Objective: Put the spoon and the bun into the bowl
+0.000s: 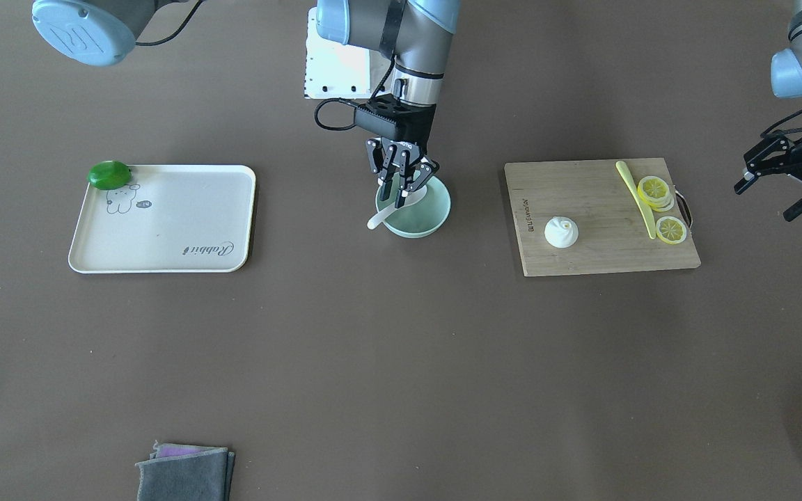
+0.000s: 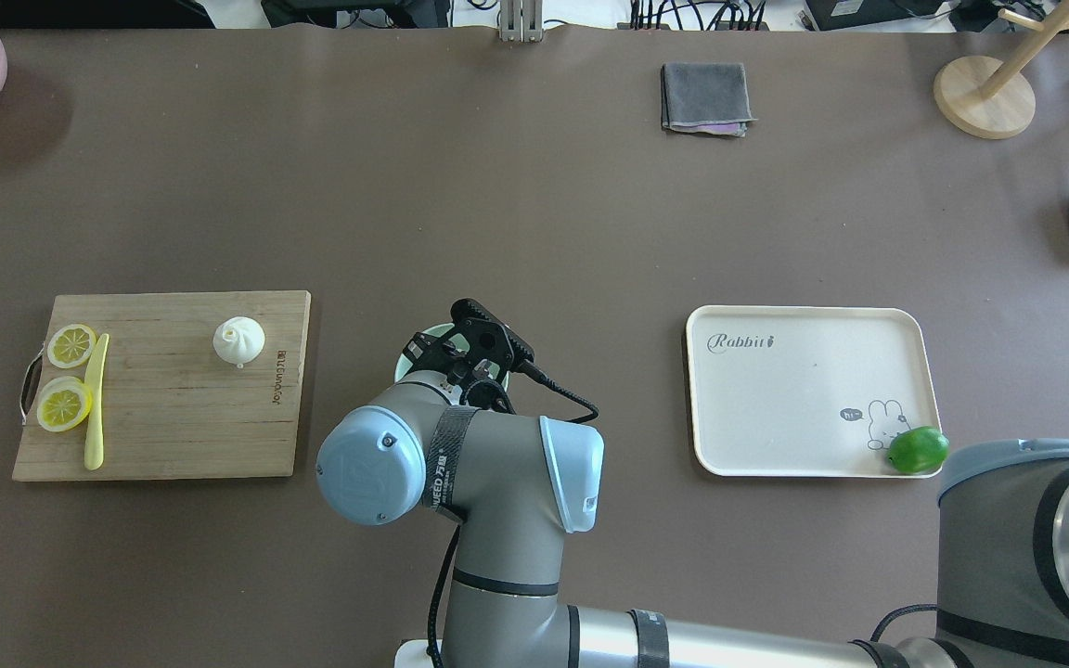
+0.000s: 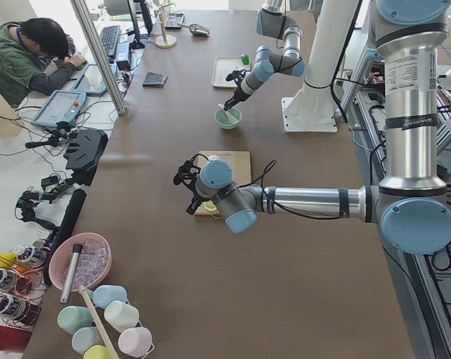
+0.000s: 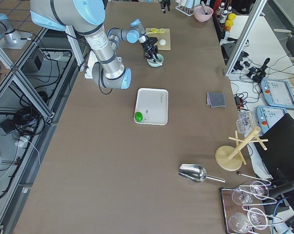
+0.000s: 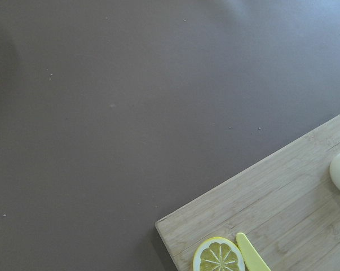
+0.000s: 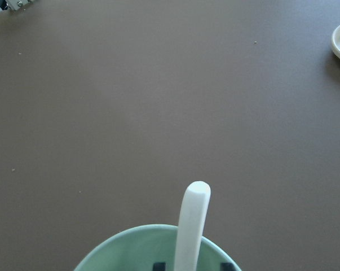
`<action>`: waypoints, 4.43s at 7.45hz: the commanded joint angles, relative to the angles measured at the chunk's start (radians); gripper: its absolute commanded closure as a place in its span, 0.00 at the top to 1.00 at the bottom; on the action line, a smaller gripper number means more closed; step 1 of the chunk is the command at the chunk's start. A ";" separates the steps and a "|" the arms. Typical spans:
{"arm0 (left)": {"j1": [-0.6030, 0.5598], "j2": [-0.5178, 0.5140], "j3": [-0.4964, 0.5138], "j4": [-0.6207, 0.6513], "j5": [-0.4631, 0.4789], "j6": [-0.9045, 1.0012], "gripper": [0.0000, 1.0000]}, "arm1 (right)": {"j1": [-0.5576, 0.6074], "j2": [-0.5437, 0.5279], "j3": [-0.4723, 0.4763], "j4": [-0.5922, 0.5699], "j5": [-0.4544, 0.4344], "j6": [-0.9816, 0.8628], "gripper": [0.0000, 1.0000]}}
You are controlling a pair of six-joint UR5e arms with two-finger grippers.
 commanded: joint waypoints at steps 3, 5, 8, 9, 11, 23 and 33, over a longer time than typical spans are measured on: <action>0.038 -0.026 -0.015 -0.008 0.000 -0.082 0.98 | 0.057 -0.036 0.134 -0.037 0.038 -0.225 1.00; 0.157 -0.063 -0.015 -0.095 0.084 -0.217 0.98 | 0.146 -0.287 0.439 -0.004 0.191 -0.520 1.00; 0.426 -0.124 -0.014 -0.150 0.422 -0.262 0.98 | 0.385 -0.539 0.557 0.156 0.501 -0.971 1.00; 0.496 -0.165 -0.012 -0.150 0.507 -0.279 0.98 | 0.450 -0.635 0.557 0.294 0.606 -1.079 1.00; 0.557 -0.180 -0.011 -0.152 0.567 -0.302 0.97 | 0.493 -0.713 0.548 0.401 0.667 -1.122 1.00; 0.792 -0.428 -0.053 -0.149 0.849 -0.647 0.00 | 0.489 -0.710 0.537 0.403 0.658 -1.099 1.00; 0.557 -0.366 -0.017 -0.060 0.482 -0.650 0.98 | 0.544 -0.728 0.517 0.388 0.667 -1.251 1.00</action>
